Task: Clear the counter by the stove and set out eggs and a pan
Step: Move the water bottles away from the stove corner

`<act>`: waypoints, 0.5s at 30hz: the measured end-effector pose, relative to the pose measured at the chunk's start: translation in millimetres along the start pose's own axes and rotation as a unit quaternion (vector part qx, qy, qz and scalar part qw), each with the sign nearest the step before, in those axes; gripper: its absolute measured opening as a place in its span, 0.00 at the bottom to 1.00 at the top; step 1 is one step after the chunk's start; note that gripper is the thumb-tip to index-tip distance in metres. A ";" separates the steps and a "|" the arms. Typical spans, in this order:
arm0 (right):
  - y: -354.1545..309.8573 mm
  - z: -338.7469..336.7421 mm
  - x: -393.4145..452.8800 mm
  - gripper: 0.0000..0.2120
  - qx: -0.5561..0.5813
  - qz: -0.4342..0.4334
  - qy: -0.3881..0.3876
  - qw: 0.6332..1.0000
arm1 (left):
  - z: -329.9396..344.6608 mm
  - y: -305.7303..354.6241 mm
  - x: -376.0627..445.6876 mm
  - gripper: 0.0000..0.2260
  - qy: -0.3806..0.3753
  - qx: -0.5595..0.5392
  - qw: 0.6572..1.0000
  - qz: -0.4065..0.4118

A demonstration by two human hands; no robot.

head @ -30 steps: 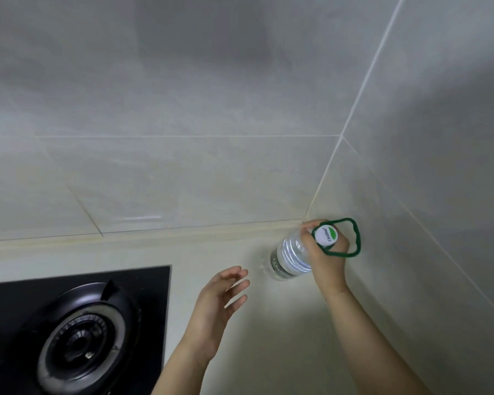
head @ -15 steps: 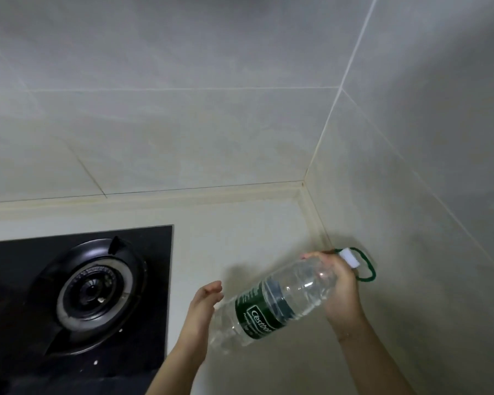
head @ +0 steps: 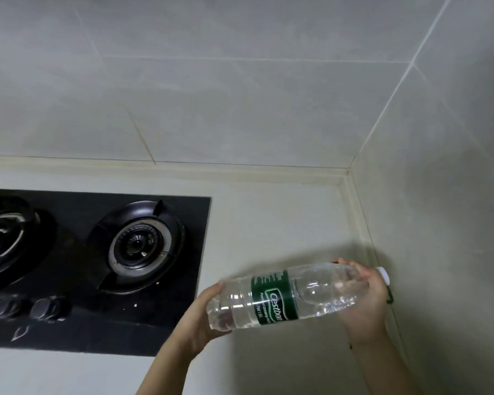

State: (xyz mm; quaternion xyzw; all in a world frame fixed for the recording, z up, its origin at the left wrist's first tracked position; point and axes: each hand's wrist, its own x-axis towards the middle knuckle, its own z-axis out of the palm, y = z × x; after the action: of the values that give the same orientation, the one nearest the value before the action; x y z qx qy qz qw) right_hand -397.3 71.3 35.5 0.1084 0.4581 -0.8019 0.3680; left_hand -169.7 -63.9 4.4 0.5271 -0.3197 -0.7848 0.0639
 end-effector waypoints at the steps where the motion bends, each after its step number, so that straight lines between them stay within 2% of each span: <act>1: -0.4 1.7 -0.9 0.15 0.018 -0.002 0.003 1.000 | -0.3 2.1 -3.0 0.22 -0.022 -0.006 1.000 0.001; 3: -1.0 5.4 -4.6 0.16 0.034 -0.014 -0.004 0.999 | 0.8 8.4 -10.9 0.20 -0.039 -0.022 0.999 0.031; 8: -9.0 16.6 -18.0 0.04 0.048 -0.043 -0.034 0.997 | 1.4 15.6 -39.1 0.21 -0.029 -0.042 0.995 0.084; 15: -14.3 38.5 -49.0 0.02 0.010 -0.057 -0.091 0.994 | 0.6 -6.4 -92.8 0.14 0.007 -0.079 0.987 0.140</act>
State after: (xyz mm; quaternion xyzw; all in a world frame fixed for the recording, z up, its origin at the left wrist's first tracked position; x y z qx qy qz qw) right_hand -366.3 68.5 91.4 0.0123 0.4202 -0.8328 0.3603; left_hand -128.3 -18.1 73.9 0.4763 -0.3270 -0.7871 0.2163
